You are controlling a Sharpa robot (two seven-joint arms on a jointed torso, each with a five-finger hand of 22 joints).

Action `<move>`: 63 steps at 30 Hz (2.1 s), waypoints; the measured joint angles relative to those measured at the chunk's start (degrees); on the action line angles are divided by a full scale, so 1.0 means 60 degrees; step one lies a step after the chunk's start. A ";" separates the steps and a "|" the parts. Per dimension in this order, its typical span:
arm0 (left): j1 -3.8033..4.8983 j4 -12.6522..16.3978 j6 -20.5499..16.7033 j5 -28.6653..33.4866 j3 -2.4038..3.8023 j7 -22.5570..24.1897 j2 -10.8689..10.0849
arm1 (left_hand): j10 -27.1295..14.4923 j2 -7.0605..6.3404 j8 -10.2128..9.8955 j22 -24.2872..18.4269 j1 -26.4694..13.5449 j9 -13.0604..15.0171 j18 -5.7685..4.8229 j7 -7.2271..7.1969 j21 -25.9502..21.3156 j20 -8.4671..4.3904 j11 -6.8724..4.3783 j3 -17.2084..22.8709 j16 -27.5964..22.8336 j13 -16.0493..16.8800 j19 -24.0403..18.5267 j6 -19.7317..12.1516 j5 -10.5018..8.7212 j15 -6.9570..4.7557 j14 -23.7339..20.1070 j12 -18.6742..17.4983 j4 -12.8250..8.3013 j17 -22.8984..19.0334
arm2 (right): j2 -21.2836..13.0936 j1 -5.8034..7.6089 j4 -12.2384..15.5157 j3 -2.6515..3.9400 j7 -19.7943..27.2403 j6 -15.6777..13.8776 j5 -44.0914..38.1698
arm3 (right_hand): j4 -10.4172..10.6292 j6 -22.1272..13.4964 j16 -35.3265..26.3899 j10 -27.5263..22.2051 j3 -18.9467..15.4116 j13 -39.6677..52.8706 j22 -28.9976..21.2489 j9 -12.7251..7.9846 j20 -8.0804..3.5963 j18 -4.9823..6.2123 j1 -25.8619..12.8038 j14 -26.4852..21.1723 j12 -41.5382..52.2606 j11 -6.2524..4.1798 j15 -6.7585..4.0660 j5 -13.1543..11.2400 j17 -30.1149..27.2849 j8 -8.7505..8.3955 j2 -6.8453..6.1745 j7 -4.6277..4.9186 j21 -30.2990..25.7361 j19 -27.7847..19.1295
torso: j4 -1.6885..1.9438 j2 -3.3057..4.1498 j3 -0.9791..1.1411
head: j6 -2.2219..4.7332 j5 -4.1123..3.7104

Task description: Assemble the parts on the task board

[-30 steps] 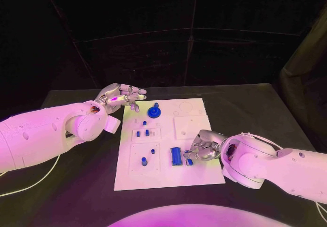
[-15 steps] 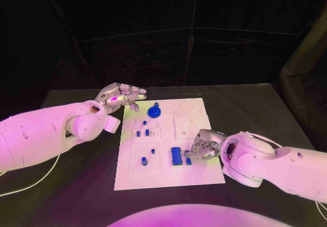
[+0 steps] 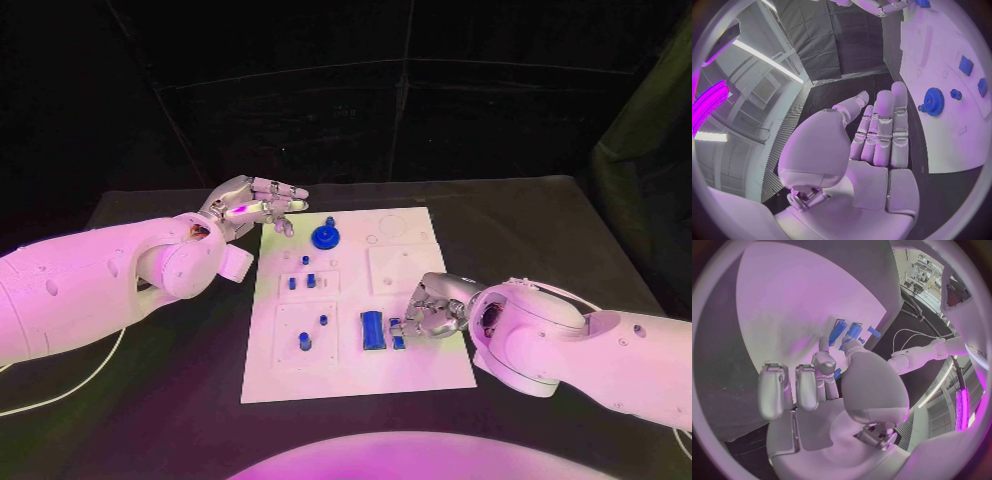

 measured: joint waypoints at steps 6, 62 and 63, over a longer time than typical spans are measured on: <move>0.0000 -0.0019 0.0002 0.0000 0.0000 -0.0009 -0.0006 | 0.0000 0.0000 0.0000 0.0000 0.0000 0.0000 0.0000 0.0000 0.0000 0.0000 0.0000 0.0000 0.0000 0.0000 0.0000 0.0000 0.0000 0.0000 0.0000 0.0000 0.0000 0.0000 | -0.0286 0.0000 0.0210 0.0001 0.0111 0.0157 0.0148 | 0.0202 -0.0055 -0.0046 -0.0033 -0.0788 0.0013 0.0000 0.0040 0.0000 0.0000 -0.0040 0.0000 -0.0087 0.0033 0.0000 -0.1148 -0.0001 0.0000 -0.0040 0.0054 -0.0038 0.0000 | -0.0008 -0.0001 0.0004 | -0.0007 0.0006; -0.0002 -0.0070 0.0072 0.0000 -0.0008 -0.0099 0.0020 | 0.0000 0.0000 0.0038 0.0000 0.0000 0.0000 -0.0001 0.0001 0.0000 0.0000 0.0000 0.0000 0.0000 0.0000 0.0000 0.0001 0.0000 0.0000 0.0000 0.0000 0.0000 -0.0013 | -0.0507 0.0007 0.0062 0.0005 0.0626 0.0989 0.0761 | 0.0078 -0.0374 -0.0389 -0.0404 -0.2173 -0.0380 -0.0001 0.0157 0.0081 0.0001 0.0952 0.0001 -0.0878 0.0119 0.0000 -0.1214 -0.0152 -0.0079 0.0551 0.0189 -0.0398 -0.0334 | 0.0003 -0.0021 -0.0011 | 0.0039 -0.0112; -0.0002 -0.0071 0.0072 0.0000 -0.0009 -0.0099 0.0020 | 0.0000 0.0000 0.0038 0.0000 0.0000 0.0000 0.0001 0.0001 0.0000 0.0000 0.0000 0.0000 0.0000 0.0000 0.0000 0.0001 0.0000 0.0000 0.0000 0.0000 0.0000 -0.0013 | -0.0584 0.0007 0.0091 0.0005 0.0701 0.0945 0.0865 | 0.0122 -0.0477 -0.0526 -0.0550 -0.2217 -0.0598 -0.0001 0.0150 0.0096 0.0001 0.0953 0.0022 -0.1199 0.0161 0.0022 -0.1262 -0.0320 -0.0132 0.0550 0.0216 -0.0518 -0.0453 | 0.0003 -0.0023 -0.0012 | 0.0050 -0.0117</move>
